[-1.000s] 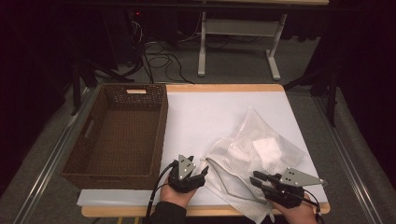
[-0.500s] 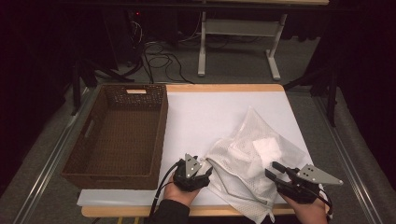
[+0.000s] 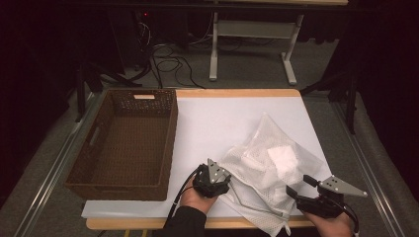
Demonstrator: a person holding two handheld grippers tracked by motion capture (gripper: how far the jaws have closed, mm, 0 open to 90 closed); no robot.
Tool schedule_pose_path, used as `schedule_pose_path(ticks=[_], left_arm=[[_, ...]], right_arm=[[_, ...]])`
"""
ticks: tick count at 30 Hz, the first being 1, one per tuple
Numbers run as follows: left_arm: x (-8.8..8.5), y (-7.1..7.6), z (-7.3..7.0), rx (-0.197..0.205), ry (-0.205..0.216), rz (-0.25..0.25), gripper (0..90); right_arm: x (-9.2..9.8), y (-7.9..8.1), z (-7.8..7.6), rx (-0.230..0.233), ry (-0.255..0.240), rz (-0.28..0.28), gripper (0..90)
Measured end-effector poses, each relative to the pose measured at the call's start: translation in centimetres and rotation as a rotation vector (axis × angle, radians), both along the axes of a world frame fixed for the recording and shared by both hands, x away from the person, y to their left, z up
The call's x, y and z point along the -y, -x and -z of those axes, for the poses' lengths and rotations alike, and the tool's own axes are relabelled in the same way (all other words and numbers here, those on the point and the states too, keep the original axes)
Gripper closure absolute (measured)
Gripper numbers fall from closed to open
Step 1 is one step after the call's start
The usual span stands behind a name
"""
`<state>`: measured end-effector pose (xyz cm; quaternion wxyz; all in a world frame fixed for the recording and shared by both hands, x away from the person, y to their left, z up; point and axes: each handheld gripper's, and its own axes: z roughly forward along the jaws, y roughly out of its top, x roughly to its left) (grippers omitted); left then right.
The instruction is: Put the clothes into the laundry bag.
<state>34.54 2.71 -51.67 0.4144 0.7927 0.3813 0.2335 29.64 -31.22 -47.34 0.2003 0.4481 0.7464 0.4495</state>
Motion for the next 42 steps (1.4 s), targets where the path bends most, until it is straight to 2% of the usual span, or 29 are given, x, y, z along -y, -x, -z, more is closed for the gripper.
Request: schedule_pose_path(ticks=[6, 9, 11, 12, 13, 16, 17, 18, 19, 21, 25, 28, 32, 37, 40, 42], left_arm=[[0.3, -0.2, 0.2, -0.018, -0.009, 0.004, 35.5], [0.4, -0.5, 0.3, -0.029, -0.014, 0.014, 40.1], [0.3, -0.8, 0.4, -0.036, -0.012, 0.009, 44.1], [0.3, -1.0, 0.4, -0.036, -0.017, 0.007, 48.7], [0.3, -1.1, 0.4, -0.035, -0.025, 0.003, 51.4], [0.3, -1.6, 0.4, -0.044, -0.016, 0.007, 68.8], [0.2, -1.7, 0.4, -0.048, -0.001, 0.005, 75.0], [0.2, -1.7, 0.4, -0.051, 0.006, 0.008, 85.0], [0.1, -1.6, 0.3, -0.051, 0.003, 0.009, 87.7], [0.1, -1.3, 0.2, -0.039, 0.01, 0.021, 88.4], [-0.5, -0.4, -0.3, -0.027, 0.047, 0.018, 88.8], [-0.9, 0.4, -0.5, -0.021, 0.065, 0.013, 88.8], [-2.0, 1.8, -0.7, -0.009, 0.069, -0.004, 88.9], [-2.9, 3.8, -1.0, 0.012, 0.07, -0.016, 88.9], [-3.0, 4.9, -1.3, 0.039, 0.067, -0.024, 88.9], [-2.9, 5.6, -1.3, 0.038, 0.074, -0.017, 88.9]], right_arm=[[0.1, -0.4, 1.2, -0.064, 0.013, 0.008, 16.3], [-0.3, -0.9, 2.3, -0.106, 0.038, 0.004, 17.1], [-0.7, -1.3, 3.1, -0.147, 0.044, 0.007, 21.8], [-0.7, -1.5, 3.3, -0.148, 0.031, 0.0, 28.5], [-0.8, -1.5, 3.2, -0.15, 0.023, 0.007, 31.1], [-0.7, -1.4, 3.2, -0.13, 0.032, -0.002, 51.1], [-0.6, -1.4, 3.3, -0.122, 0.033, -0.008, 56.8], [-0.4, -1.5, 3.3, -0.122, 0.031, -0.011, 66.0], [-0.3, -1.5, 3.3, -0.118, 0.038, -0.014, 71.9], [-0.1, -1.7, 3.3, -0.116, 0.036, -0.012, 77.6], [-0.1, -2.3, 3.3, -0.112, 0.048, -0.001, 79.8], [-0.4, -3.3, 3.2, -0.099, 0.061, 0.005, 80.0], [-1.0, -5.4, 3.0, -0.077, 0.073, 0.0, 80.0], [-2.2, -8.2, 2.7, -0.046, 0.062, -0.013, 80.1], [-3.4, -9.8, 2.6, -0.023, 0.078, -0.031, 80.1], [-4.1, -10.8, 2.4, 0.0, 0.103, -0.044, 80.1]])
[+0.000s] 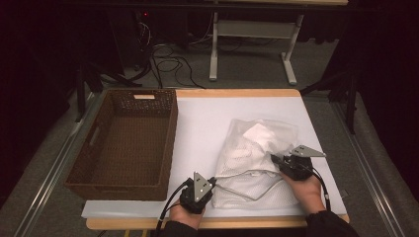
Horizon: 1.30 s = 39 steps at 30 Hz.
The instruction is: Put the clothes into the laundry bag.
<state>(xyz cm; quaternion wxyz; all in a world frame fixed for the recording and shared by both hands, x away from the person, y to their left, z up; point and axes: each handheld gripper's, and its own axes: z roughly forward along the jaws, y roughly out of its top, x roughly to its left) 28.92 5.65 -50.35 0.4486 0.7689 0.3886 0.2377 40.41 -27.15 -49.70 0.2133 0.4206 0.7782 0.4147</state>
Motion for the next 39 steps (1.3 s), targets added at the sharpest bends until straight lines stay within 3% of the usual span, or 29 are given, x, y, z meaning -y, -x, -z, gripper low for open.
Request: schedule_pose_path(ticks=[3, 6, 10, 14, 20, 25, 33, 37, 39], left_arm=[[0.6, 0.4, 0.3, -0.01, -0.021, 0.029, 88.7], [1.0, 0.2, 0.7, -0.023, -0.028, 0.025, 86.8], [0.9, -0.1, 0.8, -0.004, -0.017, -0.017, 69.4], [0.9, -0.4, 0.7, -0.002, 0.01, -0.023, 61.2], [1.3, -0.6, 0.7, 0.023, -0.001, -0.021, 48.7], [1.6, -0.7, 0.6, 0.017, 0.005, -0.008, 40.5], [1.3, -0.7, 0.4, 0.028, 0.044, -0.01, 27.9], [1.2, -0.7, 0.5, 0.017, 0.041, -0.009, 28.0], [1.3, -0.7, 0.4, 0.018, 0.042, -0.008, 28.1]], right_arm=[[-0.4, -1.0, -0.4, 0.017, 0.003, 0.002, 79.7], [-0.2, -0.8, -0.3, 0.026, 0.01, -0.002, 76.5], [0.8, 0.5, -0.6, 0.03, 0.001, -0.002, 70.7], [2.0, 2.0, -1.2, 0.045, -0.015, -0.002, 65.8], [3.3, 4.0, -2.1, 0.073, -0.033, 0.004, 62.8], [4.4, 5.2, -2.4, 0.078, -0.046, 0.016, 62.6], [5.5, 6.4, -1.5, 0.028, -0.04, 0.019, 70.1], [4.6, 5.2, -0.3, -0.022, -0.01, 0.035, 59.4], [4.2, 4.5, 0.4, -0.076, 0.007, 0.049, 52.9]])
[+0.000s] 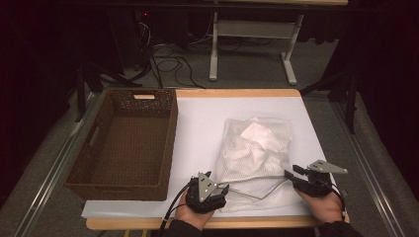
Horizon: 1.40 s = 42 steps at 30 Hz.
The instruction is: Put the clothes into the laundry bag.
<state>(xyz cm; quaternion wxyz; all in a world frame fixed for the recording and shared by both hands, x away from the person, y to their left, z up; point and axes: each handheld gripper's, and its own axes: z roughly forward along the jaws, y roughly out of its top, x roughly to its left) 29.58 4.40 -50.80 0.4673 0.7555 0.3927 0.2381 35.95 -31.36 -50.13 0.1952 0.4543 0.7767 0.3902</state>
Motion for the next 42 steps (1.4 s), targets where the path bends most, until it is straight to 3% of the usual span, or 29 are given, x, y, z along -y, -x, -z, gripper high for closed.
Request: schedule_pose_path(ticks=[3, 6, 8, 11, 16, 18, 20, 24, 27, 30, 33, 37, 39, 42], left_arm=[[0.1, 0.1, 0.0, 0.004, -0.004, 0.005, 28.4], [0.2, 0.0, 0.1, 0.004, -0.01, 0.006, 28.4], [0.2, 0.0, 0.1, 0.005, -0.013, 0.002, 28.3], [0.3, 0.2, -0.1, 0.014, -0.001, 0.005, 27.9], [0.2, 0.0, 0.0, 0.009, -0.017, -0.001, 27.9], [0.1, -0.1, 0.1, -0.003, -0.021, -0.011, 27.8], [0.0, -0.2, 0.1, -0.003, -0.01, -0.013, 27.9], [-0.2, -0.2, -0.1, -0.001, -0.009, -0.018, 29.1], [-0.5, -0.2, -0.1, -0.006, -0.009, -0.02, 30.9], [-1.1, -0.2, -0.2, -0.008, -0.014, -0.026, 34.0], [-1.8, -0.3, -0.1, -0.016, 0.0, -0.03, 39.4], [-2.5, -0.5, 0.2, -0.031, -0.005, -0.055, 46.1], [-2.7, -0.8, 0.5, -0.064, -0.004, -0.033, 54.6], [-3.0, -0.8, 0.9, -0.123, 0.007, 0.018, 75.9]], right_arm=[[-0.6, -0.3, 0.8, -0.045, 0.059, -0.014, 55.9], [-1.3, 0.4, 0.9, -0.035, 0.119, -0.036, 73.8], [-1.3, 0.8, 0.7, -0.027, 0.129, -0.047, 84.5], [-0.8, 1.4, 0.3, 0.001, 0.14, -0.046, 86.4], [1.2, 3.3, -0.9, 0.034, 0.079, -0.015, 86.4], [2.0, 3.9, -1.1, 0.042, 0.076, -0.006, 86.5], [2.7, 4.3, -0.9, 0.02, 0.073, 0.007, 86.6], [2.6, 4.0, 0.4, -0.045, 0.131, 0.008, 86.3], [2.4, 3.9, 0.4, -0.032, 0.152, 0.006, 84.7], [2.5, 4.3, -0.3, 0.021, 0.119, -0.006, 77.7], [2.3, 4.8, -1.4, 0.087, 0.055, -0.011, 71.3], [1.0, 5.5, -2.6, 0.167, 0.01, -0.044, 69.9], [0.1, 5.6, -2.9, 0.185, 0.013, -0.065, 70.5], [-0.9, 5.6, -2.7, 0.192, 0.039, -0.103, 71.2]])
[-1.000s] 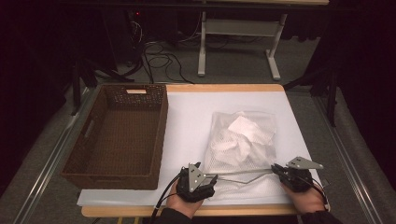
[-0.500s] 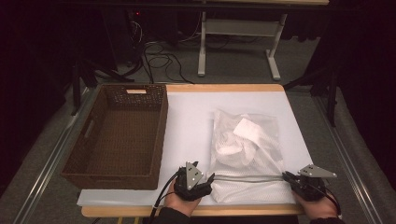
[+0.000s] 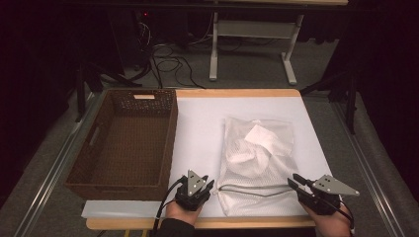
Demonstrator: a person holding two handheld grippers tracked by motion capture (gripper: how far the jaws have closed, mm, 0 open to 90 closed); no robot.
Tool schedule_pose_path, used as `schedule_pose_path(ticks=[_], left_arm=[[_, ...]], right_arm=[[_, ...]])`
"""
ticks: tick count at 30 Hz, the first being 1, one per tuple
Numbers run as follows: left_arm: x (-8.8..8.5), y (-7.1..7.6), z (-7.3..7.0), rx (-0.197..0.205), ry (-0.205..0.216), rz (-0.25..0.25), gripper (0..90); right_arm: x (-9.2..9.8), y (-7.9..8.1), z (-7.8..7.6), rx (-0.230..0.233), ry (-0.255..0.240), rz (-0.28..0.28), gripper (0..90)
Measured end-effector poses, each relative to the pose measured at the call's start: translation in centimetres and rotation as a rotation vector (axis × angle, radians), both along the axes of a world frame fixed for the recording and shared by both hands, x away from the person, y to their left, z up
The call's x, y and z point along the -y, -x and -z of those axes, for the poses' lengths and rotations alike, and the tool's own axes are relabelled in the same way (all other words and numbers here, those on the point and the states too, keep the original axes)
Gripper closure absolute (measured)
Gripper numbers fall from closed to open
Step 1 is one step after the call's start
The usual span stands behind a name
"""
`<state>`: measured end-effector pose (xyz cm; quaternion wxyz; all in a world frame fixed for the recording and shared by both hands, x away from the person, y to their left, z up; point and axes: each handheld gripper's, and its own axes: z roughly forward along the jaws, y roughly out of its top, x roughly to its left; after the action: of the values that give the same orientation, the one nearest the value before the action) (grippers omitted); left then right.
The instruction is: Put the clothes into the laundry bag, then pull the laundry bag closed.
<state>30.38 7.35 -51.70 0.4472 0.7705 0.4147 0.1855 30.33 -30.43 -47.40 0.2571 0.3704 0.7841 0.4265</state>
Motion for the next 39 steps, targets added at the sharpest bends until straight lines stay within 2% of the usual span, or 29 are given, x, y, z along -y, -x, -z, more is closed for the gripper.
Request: schedule_pose_path(ticks=[1, 3, 5, 6, 7, 12, 15, 16, 19, 21, 29, 34, 39], left_arm=[[0.0, 0.0, 0.0, -0.002, 0.002, 0.004, 82.9], [0.0, 0.3, 0.1, -0.013, 0.015, 0.017, 84.9], [0.1, 0.5, 0.2, -0.02, 0.019, 0.032, 76.2], [0.3, 0.5, 0.3, -0.035, 0.018, 0.037, 69.0], [0.6, 0.5, 0.4, -0.044, 0.007, 0.043, 66.1], [1.9, 0.4, 1.1, -0.084, -0.051, 0.055, 62.0], [1.9, 0.5, 1.2, -0.085, -0.033, 0.056, 67.0], [1.9, 0.6, 1.2, -0.083, -0.039, 0.054, 69.4], [1.8, 0.7, 1.2, -0.085, -0.034, 0.059, 79.9], [1.8, 0.7, 1.0, -0.097, -0.034, 0.068, 80.5], [1.3, 1.1, 0.0, -0.055, 0.029, 0.056, 79.9], [1.3, 1.2, -0.2, -0.038, 0.033, 0.055, 80.1], [1.7, 1.3, -0.6, 0.0, 0.038, 0.063, 80.2]], right_arm=[[-0.2, 0.1, 0.1, -0.005, 0.008, -0.006, 71.5], [-0.2, 0.1, 0.3, -0.007, 0.02, -0.015, 71.7], [-0.1, 0.1, 0.3, -0.012, 0.02, -0.014, 71.9], [0.0, 0.1, 0.3, -0.019, 0.01, -0.01, 72.0], [0.1, 0.0, 0.3, -0.014, 0.013, -0.014, 72.0], [0.1, -0.2, 0.4, -0.02, 0.016, -0.021, 72.0], [0.1, -0.2, 0.4, -0.02, 0.014, -0.02, 72.2], [0.1, -0.2, 0.4, -0.025, 0.012, -0.018, 72.3], [0.1, -0.3, 0.5, -0.032, 0.01, -0.018, 72.6], [0.0, -0.2, 0.5, -0.035, 0.008, -0.015, 72.7], [0.1, -0.3, 0.6, -0.03, 0.01, -0.018, 73.0], [0.1, -0.3, 0.6, -0.04, -0.002, -0.012, 73.2], [0.0, -0.4, 0.6, -0.036, 0.005, -0.02, 73.2]])
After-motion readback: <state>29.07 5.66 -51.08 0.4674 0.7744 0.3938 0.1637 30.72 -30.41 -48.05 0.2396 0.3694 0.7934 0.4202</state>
